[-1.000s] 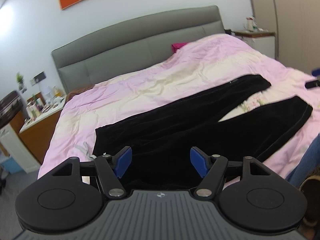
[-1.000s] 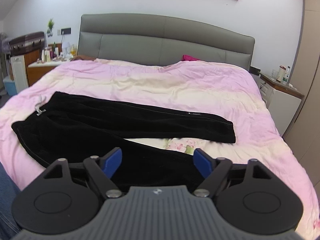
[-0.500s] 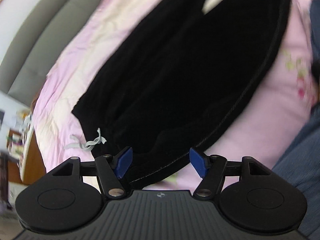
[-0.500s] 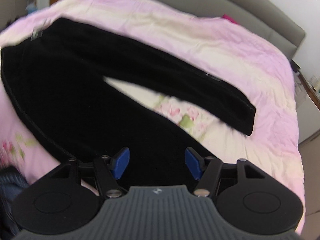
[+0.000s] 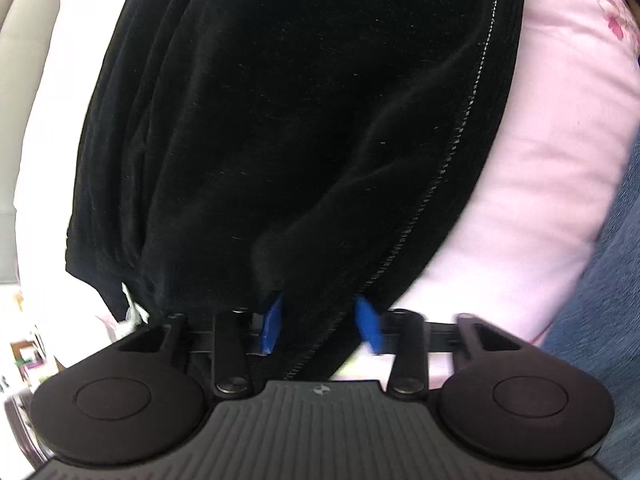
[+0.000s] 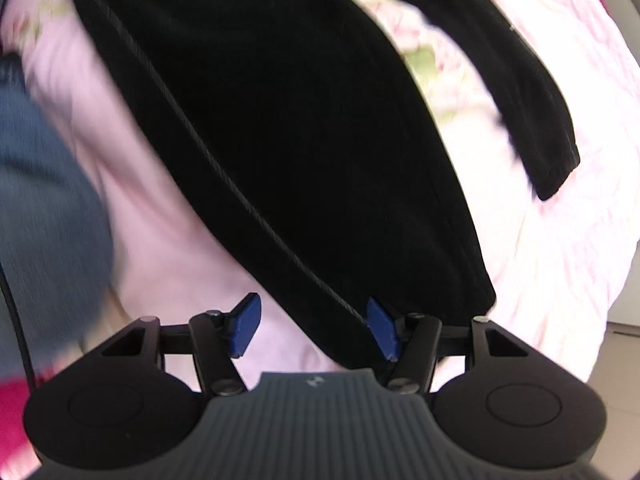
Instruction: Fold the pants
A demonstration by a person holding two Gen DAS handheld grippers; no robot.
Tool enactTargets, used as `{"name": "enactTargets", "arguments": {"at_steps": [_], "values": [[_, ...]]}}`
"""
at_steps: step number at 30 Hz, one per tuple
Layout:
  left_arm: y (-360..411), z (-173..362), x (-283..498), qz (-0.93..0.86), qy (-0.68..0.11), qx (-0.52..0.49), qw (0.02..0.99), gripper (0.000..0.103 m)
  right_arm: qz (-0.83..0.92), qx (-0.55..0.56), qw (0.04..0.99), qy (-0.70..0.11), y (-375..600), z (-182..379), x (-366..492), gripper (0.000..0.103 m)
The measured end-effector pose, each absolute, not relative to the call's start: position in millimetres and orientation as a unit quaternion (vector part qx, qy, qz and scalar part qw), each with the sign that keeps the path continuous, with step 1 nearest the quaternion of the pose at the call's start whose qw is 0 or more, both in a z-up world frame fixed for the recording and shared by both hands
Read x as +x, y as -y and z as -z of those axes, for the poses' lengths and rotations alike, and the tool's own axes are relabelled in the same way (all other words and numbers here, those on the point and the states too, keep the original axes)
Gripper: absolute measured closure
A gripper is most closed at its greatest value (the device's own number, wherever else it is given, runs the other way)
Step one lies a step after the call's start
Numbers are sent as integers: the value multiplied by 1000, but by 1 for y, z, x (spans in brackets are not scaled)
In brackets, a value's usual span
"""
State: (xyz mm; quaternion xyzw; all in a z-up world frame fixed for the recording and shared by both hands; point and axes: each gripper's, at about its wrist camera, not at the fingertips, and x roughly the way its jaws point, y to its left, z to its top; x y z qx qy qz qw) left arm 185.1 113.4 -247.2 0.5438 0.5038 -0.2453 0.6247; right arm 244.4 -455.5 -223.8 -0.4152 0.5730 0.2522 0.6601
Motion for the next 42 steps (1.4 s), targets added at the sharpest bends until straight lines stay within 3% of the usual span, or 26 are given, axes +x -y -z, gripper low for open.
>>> {"name": "enactTargets", "arguments": {"at_steps": [3,10,13,17,22,30,42], "values": [[-117,242,176,216,-494,540,646,79,-260,-445,645,-565,463,233,249,47],[-118,222,185,137,-499,492,700,83,-299,-488,557,-602,469,274,274,58],[-117,215,186,117,-492,493,708,83,-296,-506,549,-596,471,284,264,88],[-121,209,181,104,-484,491,716,84,-281,-483,597,-576,485,258,251,96],[-120,198,188,69,-464,462,752,85,-253,-483,644,-537,497,243,228,97],[-123,128,215,3,-424,302,854,91,-119,-413,784,-448,495,175,241,99],[-112,92,347,-60,-378,310,870,94,-22,-403,822,-402,475,133,395,99]]}}
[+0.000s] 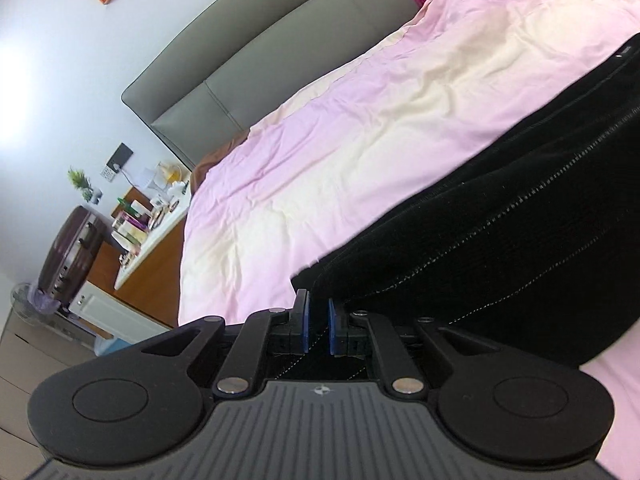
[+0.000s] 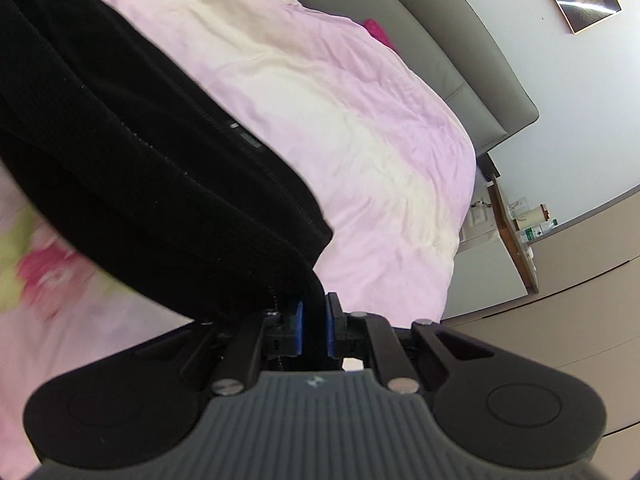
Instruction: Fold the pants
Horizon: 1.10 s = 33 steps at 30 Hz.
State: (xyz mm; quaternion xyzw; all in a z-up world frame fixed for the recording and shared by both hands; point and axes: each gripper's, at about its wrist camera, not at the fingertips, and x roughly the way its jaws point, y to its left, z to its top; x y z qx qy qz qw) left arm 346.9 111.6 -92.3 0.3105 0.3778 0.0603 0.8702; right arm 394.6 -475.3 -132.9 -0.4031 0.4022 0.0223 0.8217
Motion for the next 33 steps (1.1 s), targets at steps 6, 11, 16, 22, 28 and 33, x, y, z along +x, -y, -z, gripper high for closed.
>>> {"name": "enactTargets", "arguments": {"at_steps": [6,11,16,22,28,33], "values": [[-89,119,424,-86,-408,339,843,100,-13,-390,813,-432,462,145,511,99],[-88,155,463,-98,-436,332,831,100,-3,-400,792,-461,440,196,584,99],[-96,165,467,-97,-419,319,845,100,-13,-424,771,-475,434,228,607,99],[-101,151,471,-108,-374,300,871,100,10,-401,808,-431,439,208,621,99],[-96,180,511,-113,-407,288,859,100,22,-400,781,-479,427,239,666,99],[-104,186,521,-129,-411,252,866,86,38,-427,754,-498,416,266,680,95]]}}
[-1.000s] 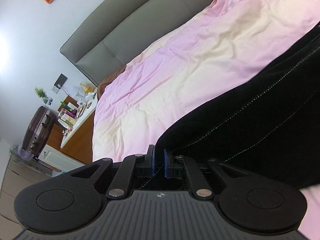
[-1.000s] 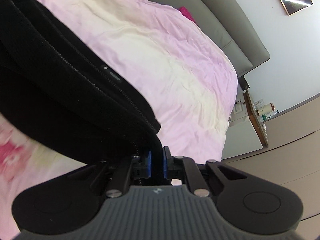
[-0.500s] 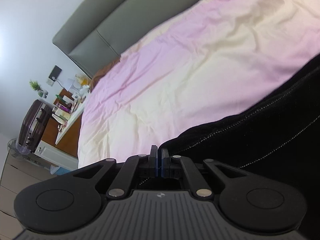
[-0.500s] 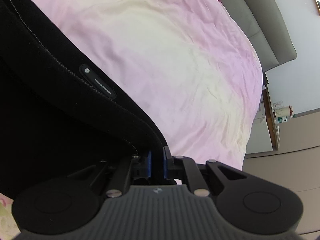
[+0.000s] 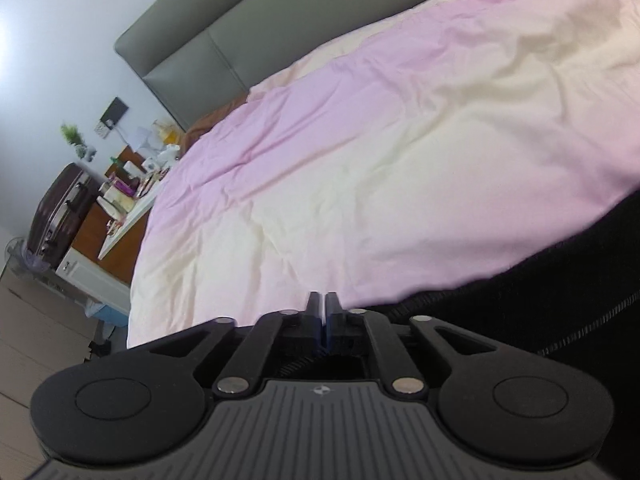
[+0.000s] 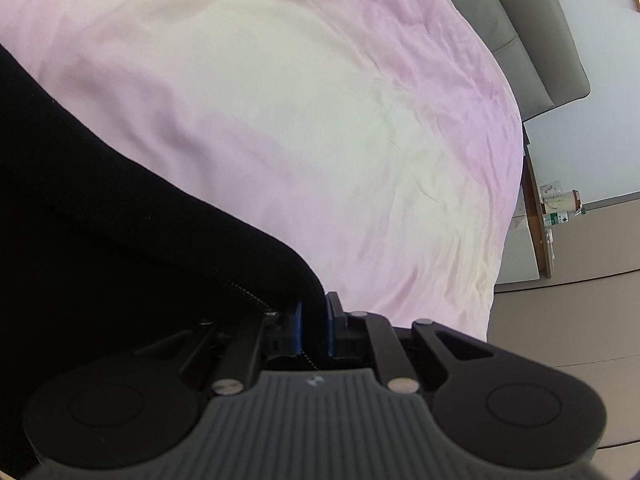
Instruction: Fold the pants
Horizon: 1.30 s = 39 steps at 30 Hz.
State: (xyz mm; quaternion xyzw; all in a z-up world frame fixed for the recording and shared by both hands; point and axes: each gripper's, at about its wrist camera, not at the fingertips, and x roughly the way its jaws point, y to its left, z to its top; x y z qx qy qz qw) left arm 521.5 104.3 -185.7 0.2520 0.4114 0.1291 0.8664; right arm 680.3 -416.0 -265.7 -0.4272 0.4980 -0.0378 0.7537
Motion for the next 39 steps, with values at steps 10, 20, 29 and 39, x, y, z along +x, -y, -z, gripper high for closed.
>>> {"name": "enactTargets", "arguments": {"at_steps": [10,20,29,39], "values": [[-137,119,479,-106,-394,131,904,27,78,-216,850,-474,466,200,658,32],[-238,146,396,-202,-432,-43,878,27,103,179,868,-452,585,206,559,42],[-279,144,372,-188,-416,-111,882,16,117,301,842,-431,604,259,549,52],[-301,185,433,-144,-427,-229,863,28,134,397,818,-394,605,285,556,80]]}}
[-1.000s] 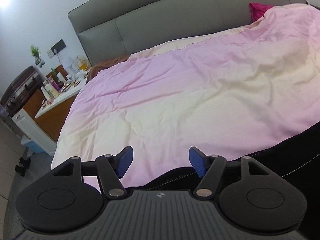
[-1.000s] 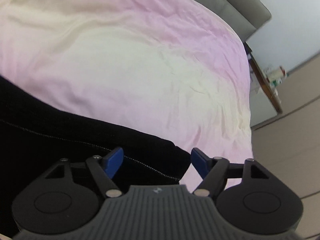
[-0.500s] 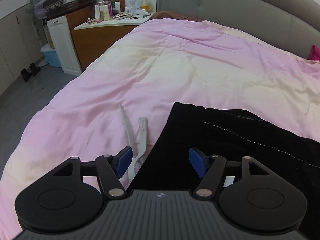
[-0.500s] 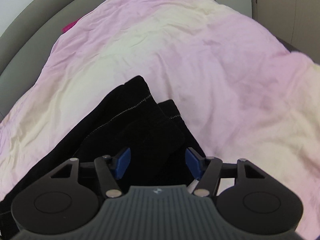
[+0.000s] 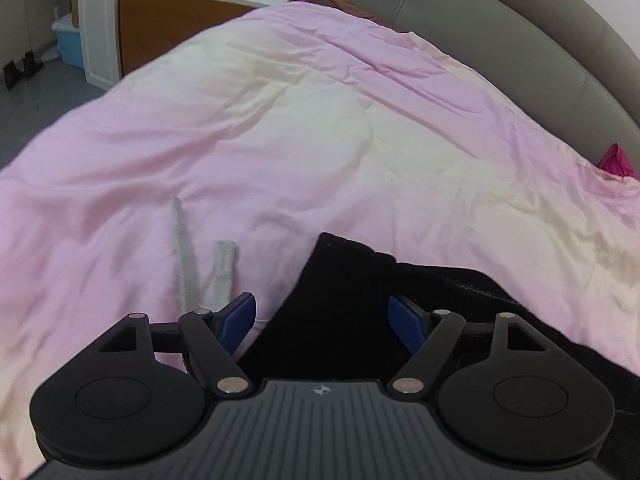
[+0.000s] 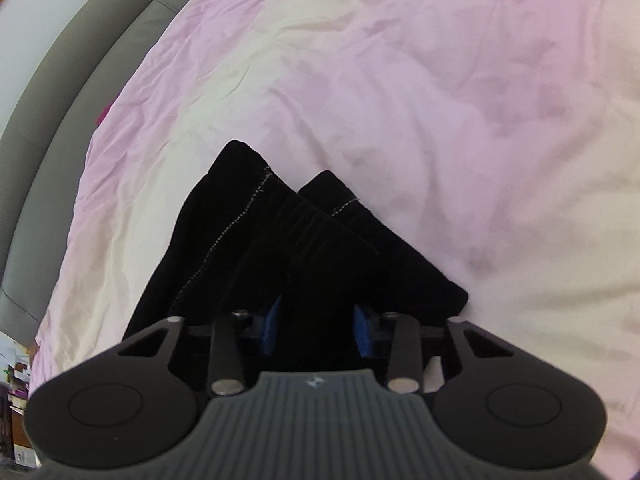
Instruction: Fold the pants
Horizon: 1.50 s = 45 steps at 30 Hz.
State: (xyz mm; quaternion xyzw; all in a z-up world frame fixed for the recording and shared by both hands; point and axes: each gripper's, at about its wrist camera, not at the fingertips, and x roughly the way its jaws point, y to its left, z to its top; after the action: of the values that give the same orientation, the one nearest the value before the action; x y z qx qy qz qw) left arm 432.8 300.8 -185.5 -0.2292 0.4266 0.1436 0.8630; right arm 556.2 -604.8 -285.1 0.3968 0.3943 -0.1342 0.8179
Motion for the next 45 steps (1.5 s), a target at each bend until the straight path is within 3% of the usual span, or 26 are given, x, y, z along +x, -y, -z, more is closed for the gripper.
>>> {"name": "enactTargets", "arguments": {"at_steps": [1,2,6,9,13,16,22,28,29,30,32,34,35,36,45], "values": [[-299,186,435,-143,-422,-234,864,29,138,397,819,-390,602,284,557,84],[-295,185,439,-155,-417,-222,868,38,142,389,824,-386,599,281,559,96],[-274,173,453,-152,-430,-168,874,68,145,338,853,-370,585,254,561,100],[-250,158,464,-160,-423,-92,887,71,146,279,873,-373,572,228,564,101],[-242,144,476,-155,-407,-66,898,72,139,223,900,-347,563,186,562,101],[-237,159,483,-166,-425,-33,889,72,144,210,896,-365,576,191,556,102],[-229,173,484,-171,-430,-11,887,70,175,241,857,-420,597,263,537,103],[-235,157,473,-161,-426,-21,890,44,187,265,849,-417,599,282,537,103],[-238,152,468,-160,-420,-37,893,30,188,266,847,-420,599,283,535,103],[-240,146,462,-159,-413,-51,895,24,190,271,844,-423,600,282,534,102],[-240,134,449,-161,-395,-68,902,24,191,264,842,-430,597,278,537,98],[-239,121,432,-160,-380,-85,907,23,193,271,840,-428,599,272,536,85],[-238,116,423,-159,-375,-96,908,23,200,279,839,-423,601,268,531,65],[-237,112,411,-154,-369,-111,910,23,199,290,837,-420,603,265,525,58],[-185,132,300,-55,-380,-246,890,26,98,371,843,-376,573,249,452,60]]}}
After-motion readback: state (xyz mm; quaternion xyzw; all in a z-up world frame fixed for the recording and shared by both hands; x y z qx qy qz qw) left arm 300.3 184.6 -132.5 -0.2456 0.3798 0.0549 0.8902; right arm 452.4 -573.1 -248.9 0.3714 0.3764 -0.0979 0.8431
